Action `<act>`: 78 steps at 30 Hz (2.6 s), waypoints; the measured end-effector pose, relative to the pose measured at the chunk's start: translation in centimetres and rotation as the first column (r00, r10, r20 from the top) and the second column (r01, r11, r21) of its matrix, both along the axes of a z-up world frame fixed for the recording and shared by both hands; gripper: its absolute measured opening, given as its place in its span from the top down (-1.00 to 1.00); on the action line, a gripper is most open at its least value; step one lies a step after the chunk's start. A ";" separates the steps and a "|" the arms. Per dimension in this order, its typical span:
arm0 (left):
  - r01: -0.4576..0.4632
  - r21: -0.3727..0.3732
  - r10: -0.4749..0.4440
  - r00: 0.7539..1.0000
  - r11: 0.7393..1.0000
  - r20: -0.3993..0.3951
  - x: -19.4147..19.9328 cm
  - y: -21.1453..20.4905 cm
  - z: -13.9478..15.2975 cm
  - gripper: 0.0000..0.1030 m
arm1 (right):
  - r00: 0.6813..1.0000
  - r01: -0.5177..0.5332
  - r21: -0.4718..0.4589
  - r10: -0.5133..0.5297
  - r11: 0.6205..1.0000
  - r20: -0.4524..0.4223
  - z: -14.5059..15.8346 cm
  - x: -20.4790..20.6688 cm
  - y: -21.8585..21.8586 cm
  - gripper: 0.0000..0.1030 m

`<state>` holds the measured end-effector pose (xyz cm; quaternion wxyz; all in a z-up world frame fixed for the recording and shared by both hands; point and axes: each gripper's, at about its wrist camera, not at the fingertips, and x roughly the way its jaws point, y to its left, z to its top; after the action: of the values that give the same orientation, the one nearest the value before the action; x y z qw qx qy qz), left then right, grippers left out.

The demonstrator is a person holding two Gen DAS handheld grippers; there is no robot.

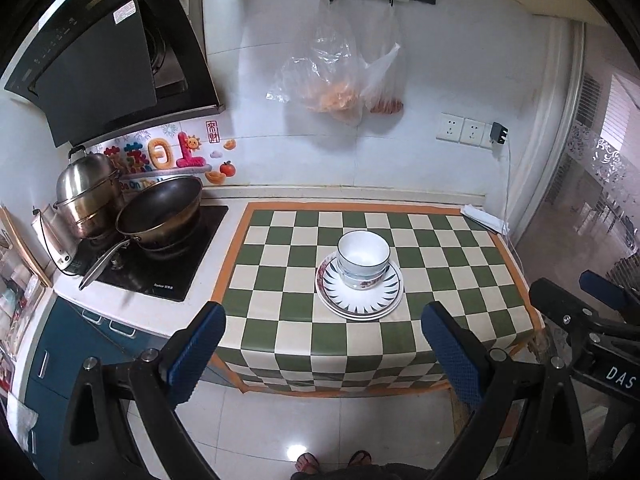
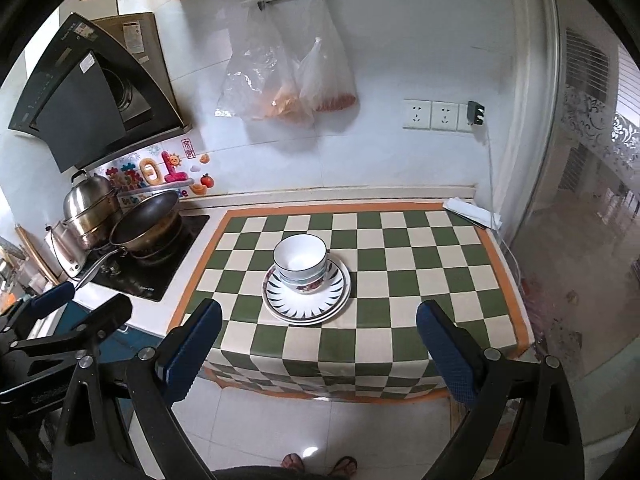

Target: Organize plates and bowls

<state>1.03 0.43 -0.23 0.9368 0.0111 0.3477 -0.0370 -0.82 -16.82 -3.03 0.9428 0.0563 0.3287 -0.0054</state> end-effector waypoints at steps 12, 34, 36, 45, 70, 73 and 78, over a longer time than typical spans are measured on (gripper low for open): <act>0.003 -0.009 -0.003 1.000 1.000 -0.010 -1.5 1.2 -0.3 -0.95 | 1.000 0.014 -0.009 -0.014 1.000 0.002 0.0 -1.9 1.3 -0.94; 0.001 -0.026 -0.002 1.000 1.000 -0.030 -2.3 2.5 -0.5 -0.95 | 1.000 0.008 -0.019 -0.008 1.000 -0.016 -0.6 -2.5 2.2 -0.95; 0.004 -0.027 -0.005 0.999 1.000 -0.032 -2.5 2.5 -0.6 -0.95 | 1.000 0.010 -0.018 -0.011 1.000 -0.018 -0.7 -2.6 2.3 -0.95; 0.009 -0.023 -0.010 0.999 1.000 -0.031 -2.8 2.3 -0.7 -0.95 | 1.000 0.009 -0.018 -0.010 1.000 -0.016 -1.0 -2.8 2.1 -0.95; 0.013 -0.025 -0.014 0.999 1.000 -0.036 -3.2 3.2 -0.7 -0.95 | 1.000 0.013 -0.018 -0.014 1.000 -0.027 -1.4 -3.8 1.7 -0.95; 0.016 -0.025 -0.017 0.999 1.000 -0.035 -3.2 3.2 -0.6 -0.95 | 1.000 0.013 -0.018 -0.013 1.000 -0.028 -1.5 -3.8 1.6 -0.95; 0.015 -0.025 -0.016 0.999 1.000 -0.037 -3.2 3.2 -0.6 -0.95 | 1.000 0.013 -0.019 -0.014 1.000 -0.027 -1.5 -3.8 1.6 -0.95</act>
<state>-2.13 3.63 -0.87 0.9299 0.0013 0.3646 -0.0487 -4.59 -15.23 -4.53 0.9386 0.0497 0.3412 -0.0157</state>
